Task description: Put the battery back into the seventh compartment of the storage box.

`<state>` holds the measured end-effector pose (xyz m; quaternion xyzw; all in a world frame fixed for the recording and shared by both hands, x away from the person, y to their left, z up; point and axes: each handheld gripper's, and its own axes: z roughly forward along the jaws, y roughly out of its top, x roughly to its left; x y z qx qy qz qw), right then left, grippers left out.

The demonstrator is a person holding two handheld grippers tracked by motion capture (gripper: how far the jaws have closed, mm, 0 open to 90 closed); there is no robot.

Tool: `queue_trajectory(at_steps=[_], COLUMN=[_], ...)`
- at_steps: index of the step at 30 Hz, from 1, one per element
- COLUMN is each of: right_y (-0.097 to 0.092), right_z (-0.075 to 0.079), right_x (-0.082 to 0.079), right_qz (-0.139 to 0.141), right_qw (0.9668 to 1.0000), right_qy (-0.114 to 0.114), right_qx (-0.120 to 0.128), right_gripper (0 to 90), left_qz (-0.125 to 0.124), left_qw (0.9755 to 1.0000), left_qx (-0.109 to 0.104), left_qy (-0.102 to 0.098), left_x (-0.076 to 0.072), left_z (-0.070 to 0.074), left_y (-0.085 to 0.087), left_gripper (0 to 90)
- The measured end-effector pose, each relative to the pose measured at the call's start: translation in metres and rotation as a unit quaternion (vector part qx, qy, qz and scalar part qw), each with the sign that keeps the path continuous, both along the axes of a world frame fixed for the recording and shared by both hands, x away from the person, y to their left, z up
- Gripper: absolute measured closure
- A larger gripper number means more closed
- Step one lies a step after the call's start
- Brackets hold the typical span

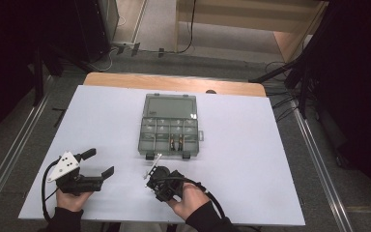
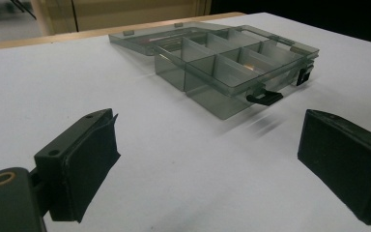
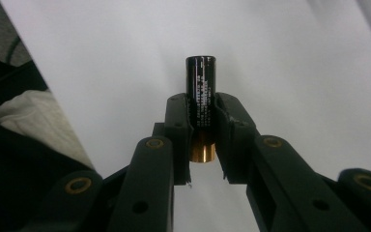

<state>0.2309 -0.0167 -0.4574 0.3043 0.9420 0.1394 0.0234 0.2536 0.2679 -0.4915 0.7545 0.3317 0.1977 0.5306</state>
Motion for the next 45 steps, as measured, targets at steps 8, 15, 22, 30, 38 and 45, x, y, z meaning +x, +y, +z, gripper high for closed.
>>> queue_trajectory(at_steps=[8,15,22,30,38,45], right_y=[0.0,-0.007,-0.015,-0.027,-0.043,-0.057], right_z=[0.01,0.019,0.024,0.029,0.031,0.032], right_x=[0.009,0.02,0.026,0.037,0.051,0.058], right_qz=[-0.018,-0.036,-0.055,-0.087,-0.122,-0.152], right_qw=[0.9997,0.9987,0.9971,0.9927,0.9864,0.9779], right_qy=[-0.001,0.001,0.003,-0.001,-0.011,-0.049], right_qx=[0.014,0.036,0.053,0.084,0.11,0.134], right_gripper=[78.1,78.1,78.1,78.1,78.1,78.1], left_qz=[0.001,0.001,0.0,0.0,0.0,0.0], left_qw=[1.0,1.0,1.0,1.0,1.0,1.0], left_qx=[-0.002,-0.002,-0.002,-0.001,-0.002,-0.002], left_qy=[0.0,0.0,0.001,0.0,0.0,0.001], left_x=[0.0,0.0,0.0,0.0,0.0,0.0], left_z=[0.0,0.0,0.0,0.0,0.0,0.0], left_y=[0.0,0.0,0.0,0.0,0.0,-0.001], left_gripper=[6.8,6.8,6.8,6.8,6.8,6.8])
